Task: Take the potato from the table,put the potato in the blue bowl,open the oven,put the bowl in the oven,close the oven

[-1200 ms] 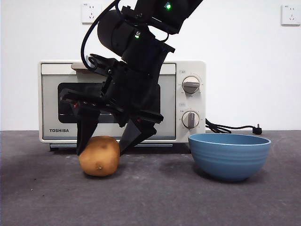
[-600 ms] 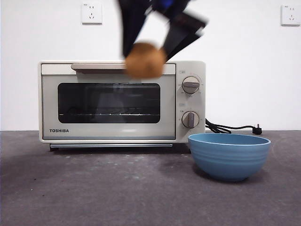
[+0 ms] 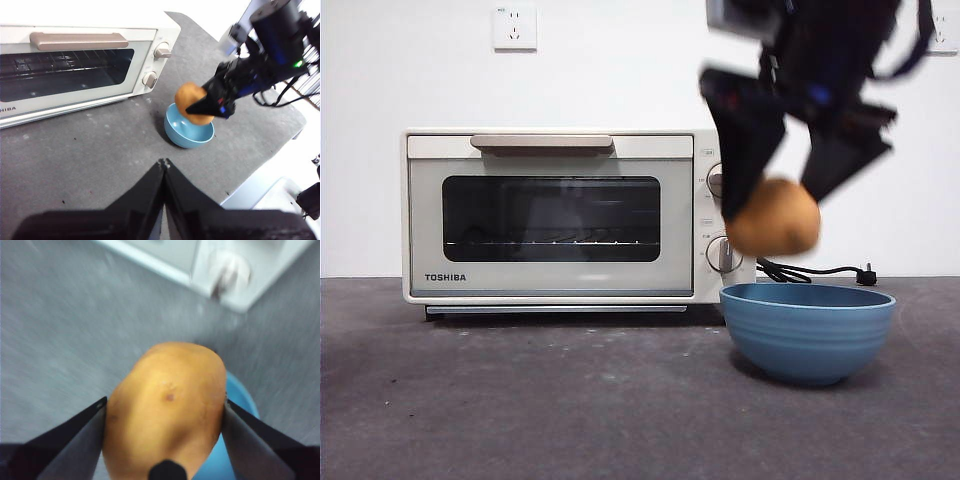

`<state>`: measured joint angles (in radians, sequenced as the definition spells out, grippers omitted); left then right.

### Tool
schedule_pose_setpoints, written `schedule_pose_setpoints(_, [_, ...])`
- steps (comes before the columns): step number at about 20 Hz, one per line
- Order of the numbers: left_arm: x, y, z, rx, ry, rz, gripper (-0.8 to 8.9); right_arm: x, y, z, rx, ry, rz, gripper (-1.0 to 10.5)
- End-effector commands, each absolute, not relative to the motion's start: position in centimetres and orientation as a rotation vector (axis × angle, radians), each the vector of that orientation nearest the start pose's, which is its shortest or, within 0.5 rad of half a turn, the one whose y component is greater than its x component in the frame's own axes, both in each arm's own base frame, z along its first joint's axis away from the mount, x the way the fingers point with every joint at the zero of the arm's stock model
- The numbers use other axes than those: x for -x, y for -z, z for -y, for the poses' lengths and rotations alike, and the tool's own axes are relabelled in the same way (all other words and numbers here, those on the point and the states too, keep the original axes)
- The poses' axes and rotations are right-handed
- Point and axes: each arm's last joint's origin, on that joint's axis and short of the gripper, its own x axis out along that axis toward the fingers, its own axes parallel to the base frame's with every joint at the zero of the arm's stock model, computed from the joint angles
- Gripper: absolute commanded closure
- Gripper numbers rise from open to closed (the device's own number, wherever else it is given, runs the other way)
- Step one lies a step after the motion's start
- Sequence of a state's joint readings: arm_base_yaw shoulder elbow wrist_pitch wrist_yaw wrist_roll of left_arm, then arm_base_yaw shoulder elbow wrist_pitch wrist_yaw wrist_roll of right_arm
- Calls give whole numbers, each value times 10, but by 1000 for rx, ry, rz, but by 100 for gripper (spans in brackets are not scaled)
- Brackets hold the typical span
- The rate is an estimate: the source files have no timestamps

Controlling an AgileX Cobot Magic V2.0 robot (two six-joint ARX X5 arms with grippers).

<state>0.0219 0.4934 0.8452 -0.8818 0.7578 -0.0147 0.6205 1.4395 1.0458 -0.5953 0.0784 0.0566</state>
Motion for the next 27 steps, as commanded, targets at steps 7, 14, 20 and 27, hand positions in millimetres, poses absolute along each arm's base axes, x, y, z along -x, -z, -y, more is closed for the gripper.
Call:
schedule_pose_setpoints(7, [-73,-324,18,206,721,-504,821,-241,-191,-152,237,-446,-1019,959])
schedule_pose_setpoints(14, [-73,-324,18,206,721,-506,821,-246,-175,-155,242,-436,-1075,660])
schedule_pose_setpoints(20, [-74,-324,18,201,708,-504,821,-243,-183,-153,235,-439,-1053,471])
schedule_pose_setpoints(27, [-89,-329,18,197,697,-459,821,-223,-228,-140,195,-457,-930,472])
